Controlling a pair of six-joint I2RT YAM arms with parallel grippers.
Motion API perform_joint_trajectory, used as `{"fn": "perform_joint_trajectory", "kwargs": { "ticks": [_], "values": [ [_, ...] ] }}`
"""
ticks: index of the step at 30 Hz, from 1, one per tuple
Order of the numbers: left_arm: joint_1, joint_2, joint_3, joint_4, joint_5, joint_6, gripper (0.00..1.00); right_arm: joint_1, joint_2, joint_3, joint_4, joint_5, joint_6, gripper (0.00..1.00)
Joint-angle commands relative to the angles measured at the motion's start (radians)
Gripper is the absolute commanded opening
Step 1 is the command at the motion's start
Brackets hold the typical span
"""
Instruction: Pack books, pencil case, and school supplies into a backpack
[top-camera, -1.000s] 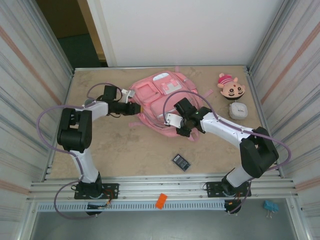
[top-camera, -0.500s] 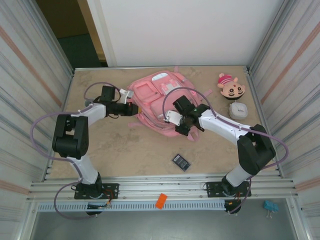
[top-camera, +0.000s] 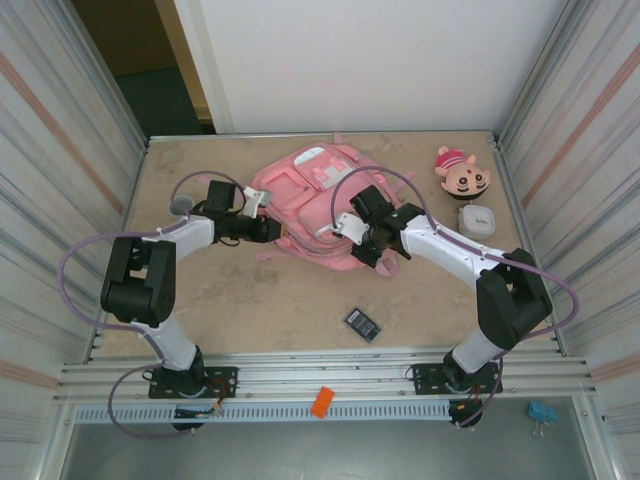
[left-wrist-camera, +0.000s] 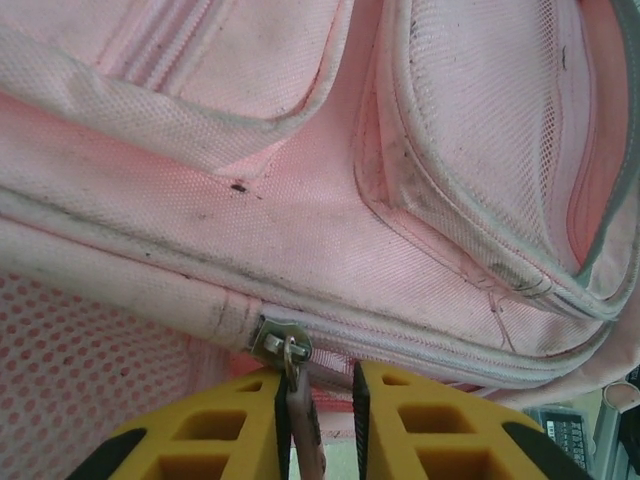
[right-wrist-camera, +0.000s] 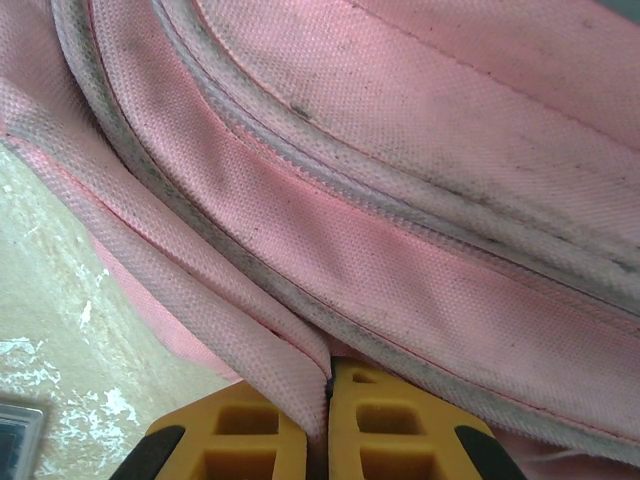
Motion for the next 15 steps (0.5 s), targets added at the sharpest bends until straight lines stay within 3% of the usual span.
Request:
{"fn": "perform_joint_trajectory", "kwargs": {
  "ticks": [1,4,8,15],
  "values": [
    [-0.018,-0.045,-0.023,-0.019,0.053,0.006,0.19,-0.008,-0.027,0.049,0.097,-0.001,0.065,0.00],
    [-0.017,-0.064,-0.033,-0.036,0.037,0.009,0.15,-0.015,-0.026,0.055,0.103,-0.001,0.087,0.00],
    [-0.019,-0.092,-0.049,-0.037,0.027,0.006,0.22,-0.033,-0.027,0.061,0.110,-0.004,0.137,0.00],
    [-0.031,-0.120,-0.057,-0.054,0.009,0.021,0.01,-0.046,-0.036,0.066,0.120,0.008,0.194,0.00]
  ]
}}
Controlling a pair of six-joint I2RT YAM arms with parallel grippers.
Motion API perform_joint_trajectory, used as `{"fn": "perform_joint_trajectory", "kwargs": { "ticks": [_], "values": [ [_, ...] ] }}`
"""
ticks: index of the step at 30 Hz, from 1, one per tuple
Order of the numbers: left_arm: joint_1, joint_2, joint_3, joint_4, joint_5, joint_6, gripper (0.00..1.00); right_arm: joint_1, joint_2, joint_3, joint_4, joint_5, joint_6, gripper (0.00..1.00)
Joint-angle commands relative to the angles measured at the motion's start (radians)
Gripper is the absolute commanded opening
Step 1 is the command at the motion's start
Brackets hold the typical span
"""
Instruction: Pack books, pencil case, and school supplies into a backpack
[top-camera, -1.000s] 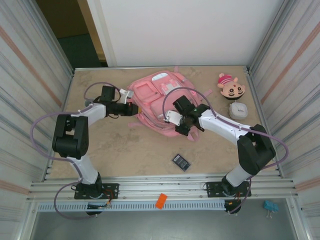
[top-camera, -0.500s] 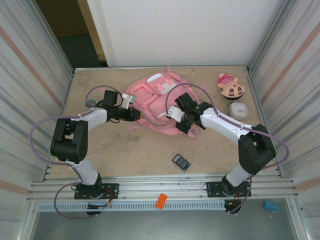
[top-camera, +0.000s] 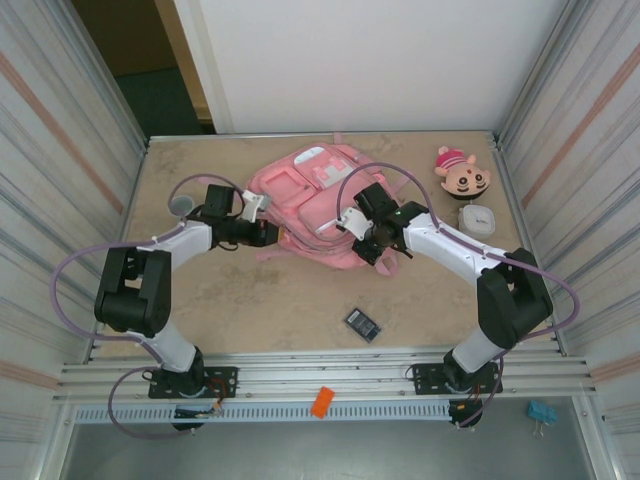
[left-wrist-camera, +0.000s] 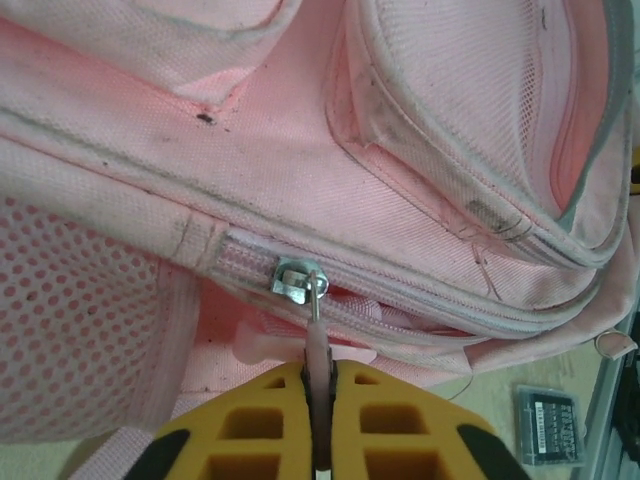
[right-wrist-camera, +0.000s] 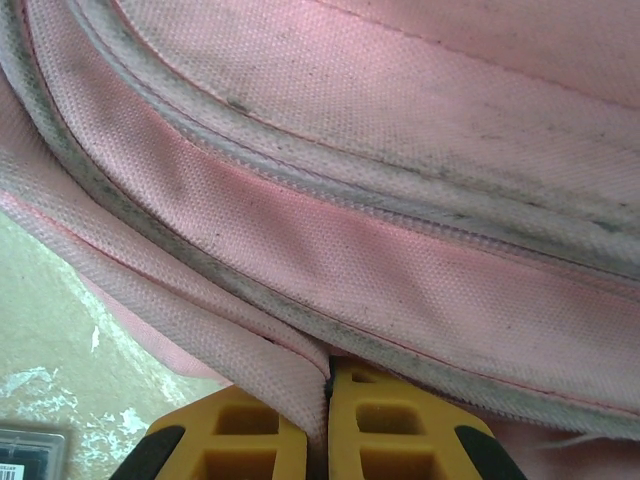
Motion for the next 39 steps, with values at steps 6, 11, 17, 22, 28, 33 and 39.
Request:
{"fn": "perform_joint_trajectory", "kwargs": {
  "ticks": [6,11,17,22,28,33,39],
  "values": [
    [-0.072,-0.087,0.027,-0.061,0.005,0.036,0.00,-0.016,-0.045,0.065,0.122,0.039,0.156,0.00],
    [-0.139,-0.103,0.081,-0.097,0.047,0.055,0.00,-0.017,-0.041,0.078,0.138,0.054,0.217,0.00],
    [-0.263,-0.103,0.160,-0.128,0.145,0.056,0.00,-0.025,-0.043,0.087,0.179,0.043,0.287,0.00],
    [-0.340,-0.100,0.214,-0.141,0.125,0.035,0.00,-0.051,-0.075,0.084,0.203,-0.001,0.324,0.02],
    [-0.344,-0.127,0.209,-0.124,-0.036,0.015,0.00,-0.193,-0.207,0.029,0.178,-0.272,0.586,0.68],
    [-0.345,-0.135,0.199,-0.115,-0.078,0.016,0.00,-0.385,-0.281,-0.072,0.122,-0.514,1.052,0.73],
    [-0.344,-0.126,0.199,-0.109,-0.070,0.015,0.00,-0.411,-0.288,-0.207,0.315,-0.665,1.487,0.70]
  ]
}}
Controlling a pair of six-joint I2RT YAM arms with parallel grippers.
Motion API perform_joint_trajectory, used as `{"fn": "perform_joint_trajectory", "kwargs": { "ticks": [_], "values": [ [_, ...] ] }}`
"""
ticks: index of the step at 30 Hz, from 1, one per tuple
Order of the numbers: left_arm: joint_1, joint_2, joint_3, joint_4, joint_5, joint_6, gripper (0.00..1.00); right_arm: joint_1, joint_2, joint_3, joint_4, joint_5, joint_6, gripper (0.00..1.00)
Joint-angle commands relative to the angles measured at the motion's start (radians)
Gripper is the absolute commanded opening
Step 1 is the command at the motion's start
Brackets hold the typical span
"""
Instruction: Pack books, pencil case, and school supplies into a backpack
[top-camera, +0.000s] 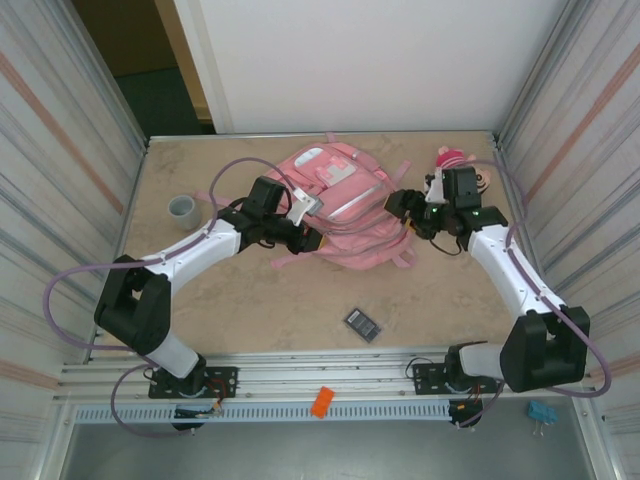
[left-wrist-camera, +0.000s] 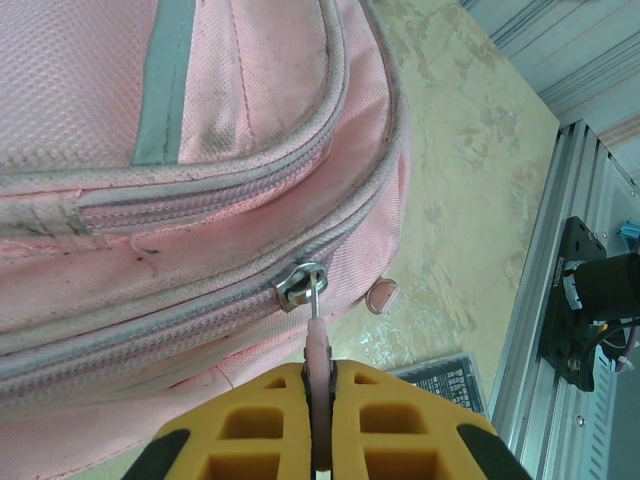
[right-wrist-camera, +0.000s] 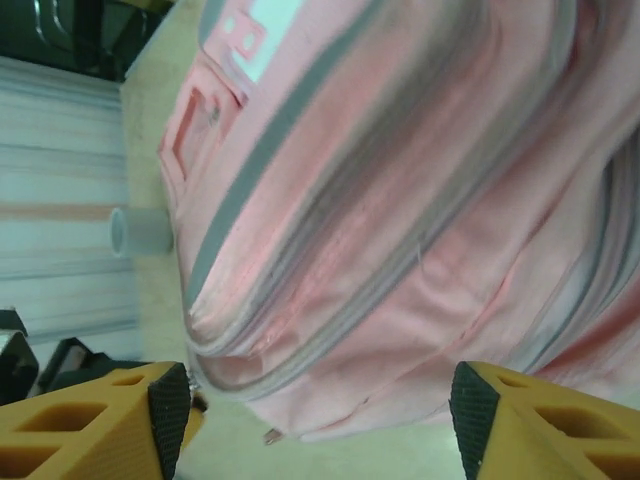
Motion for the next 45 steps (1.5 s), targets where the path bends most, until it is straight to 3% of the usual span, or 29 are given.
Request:
{"fn": "perform_joint_trajectory", "kwargs": {
  "ticks": [1,5,12,15,18,20,29,34,36,42,45],
  "values": [
    [-0.005,-0.050,0.024,0.029,0.031,0.006,0.00,0.027,0.012,-0.071,0.167,-0.146,0.399,0.70],
    [-0.004,-0.052,0.027,0.024,0.024,0.015,0.00,0.051,0.072,-0.084,0.344,-0.147,0.563,0.68],
    [-0.004,-0.065,0.013,0.029,0.010,0.015,0.00,0.077,0.212,-0.042,0.444,-0.116,0.680,0.54],
    [-0.005,-0.071,0.010,0.025,0.003,0.019,0.00,0.085,0.253,-0.028,0.493,-0.107,0.709,0.36],
    [-0.012,-0.075,0.008,0.013,-0.020,0.035,0.00,0.096,0.269,-0.008,0.505,-0.093,0.710,0.09],
    [-0.033,-0.072,0.020,-0.011,-0.043,0.064,0.00,0.107,0.272,-0.001,0.508,-0.084,0.712,0.01],
    [-0.150,0.009,0.123,0.023,-0.038,0.023,0.00,0.212,0.268,0.027,0.521,-0.051,0.749,0.00],
    [-0.188,0.041,0.162,0.088,-0.042,-0.031,0.06,0.230,0.246,0.015,0.475,-0.048,0.728,0.00],
    [-0.193,0.043,0.177,0.073,-0.045,-0.015,0.14,0.213,0.242,0.027,0.452,-0.084,0.697,0.00],
    [-0.165,-0.031,0.177,-0.037,-0.142,0.125,0.61,0.122,0.251,0.210,0.075,-0.231,0.321,0.00],
    [-0.126,-0.097,0.134,-0.040,-0.203,0.216,0.74,0.084,0.254,0.239,0.037,-0.291,0.266,0.00]
  ]
}}
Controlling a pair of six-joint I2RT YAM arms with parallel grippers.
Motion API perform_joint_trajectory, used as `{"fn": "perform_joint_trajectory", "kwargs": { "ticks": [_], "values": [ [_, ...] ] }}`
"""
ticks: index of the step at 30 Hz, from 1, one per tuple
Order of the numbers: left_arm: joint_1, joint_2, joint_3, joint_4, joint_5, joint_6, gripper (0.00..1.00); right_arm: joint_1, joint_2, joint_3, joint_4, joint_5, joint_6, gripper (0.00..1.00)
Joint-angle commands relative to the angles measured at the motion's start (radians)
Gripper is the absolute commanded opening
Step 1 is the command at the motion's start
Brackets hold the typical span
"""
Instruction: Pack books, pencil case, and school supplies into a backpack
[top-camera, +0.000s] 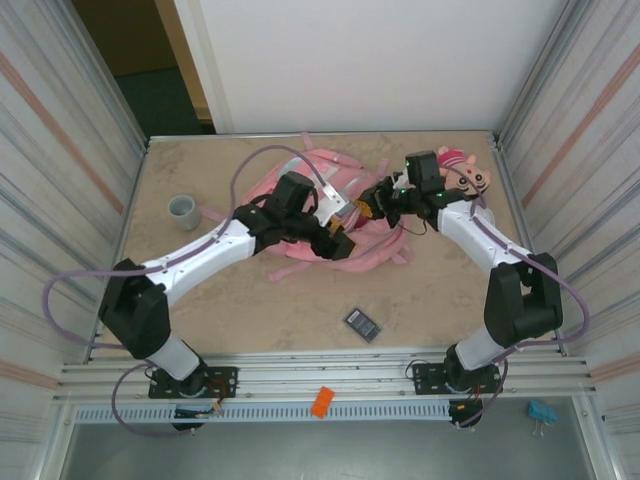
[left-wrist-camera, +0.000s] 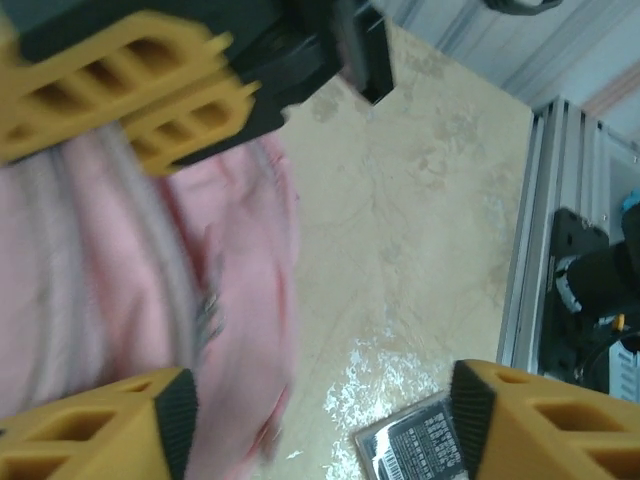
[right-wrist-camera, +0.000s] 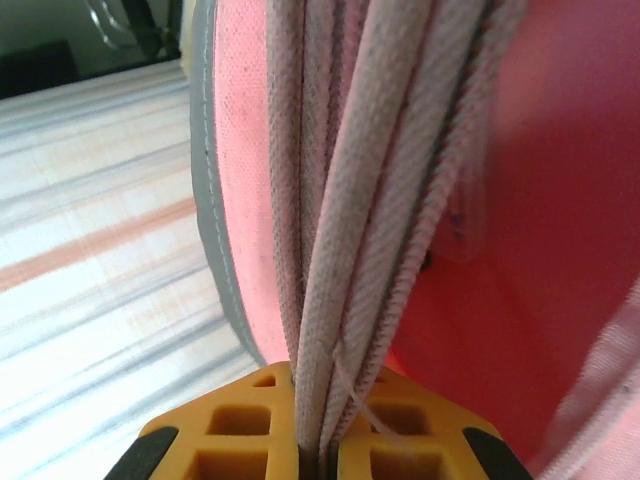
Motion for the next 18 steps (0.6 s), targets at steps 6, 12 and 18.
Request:
{"fn": "perform_joint_trajectory", "kwargs": {
  "ticks": [6,12,18],
  "values": [
    [0.029,-0.125,-0.068,-0.028,-0.206,0.411,0.78,-0.044,-0.005,0.067,-0.079,-0.157,-0.116,0.00],
    [-0.023,-0.071,-0.063,0.026,-0.277,0.475,0.80,-0.036,-0.023,0.048,-0.011,-0.134,-0.002,0.00],
    [-0.104,-0.025,-0.083,0.137,-0.388,0.512,0.76,-0.013,-0.065,-0.014,0.059,-0.085,0.147,0.00]
  ]
}}
